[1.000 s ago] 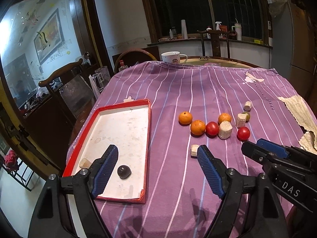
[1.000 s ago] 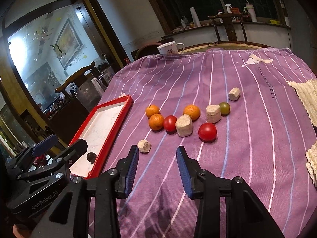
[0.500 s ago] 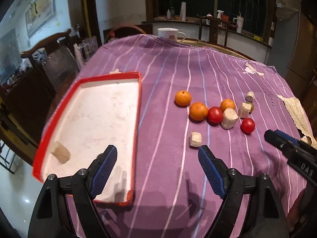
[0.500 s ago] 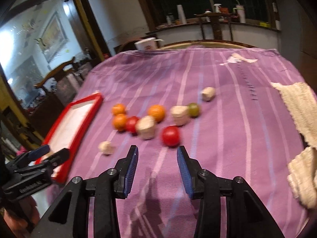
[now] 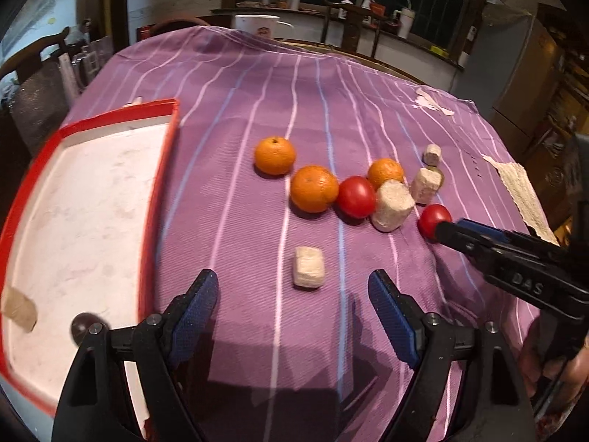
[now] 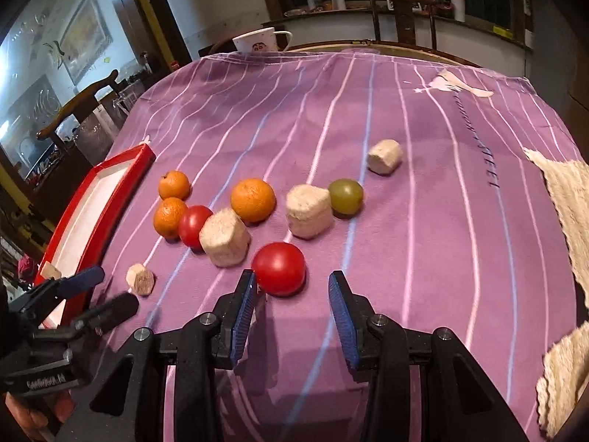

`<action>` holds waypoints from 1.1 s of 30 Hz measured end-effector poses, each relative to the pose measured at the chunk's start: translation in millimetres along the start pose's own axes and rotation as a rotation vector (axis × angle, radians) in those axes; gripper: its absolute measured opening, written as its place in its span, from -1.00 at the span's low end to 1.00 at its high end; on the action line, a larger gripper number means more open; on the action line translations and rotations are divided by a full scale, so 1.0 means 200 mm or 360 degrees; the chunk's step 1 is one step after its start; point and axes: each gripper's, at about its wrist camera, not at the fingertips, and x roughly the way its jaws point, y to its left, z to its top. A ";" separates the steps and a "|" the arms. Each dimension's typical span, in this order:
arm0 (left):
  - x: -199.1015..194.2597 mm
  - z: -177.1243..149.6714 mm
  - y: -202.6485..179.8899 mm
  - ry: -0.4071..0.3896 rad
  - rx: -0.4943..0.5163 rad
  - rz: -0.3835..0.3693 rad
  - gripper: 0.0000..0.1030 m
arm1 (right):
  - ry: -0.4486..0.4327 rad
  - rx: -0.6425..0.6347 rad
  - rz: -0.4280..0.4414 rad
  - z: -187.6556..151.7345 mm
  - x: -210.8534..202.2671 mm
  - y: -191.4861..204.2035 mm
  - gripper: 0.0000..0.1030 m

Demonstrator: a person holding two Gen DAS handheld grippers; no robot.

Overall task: Organize fruits
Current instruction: 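Grasp the small beige cork piece with the left tool while the right tool grasps the red tomato, then carry the cork and tomato over the white tray and release both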

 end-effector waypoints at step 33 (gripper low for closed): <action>-0.34 -0.07 0.25 -0.0216 -0.0156 0.0081 -0.65 | -0.0208 -0.0213 0.0092 0.01 -0.27 0.37 -0.30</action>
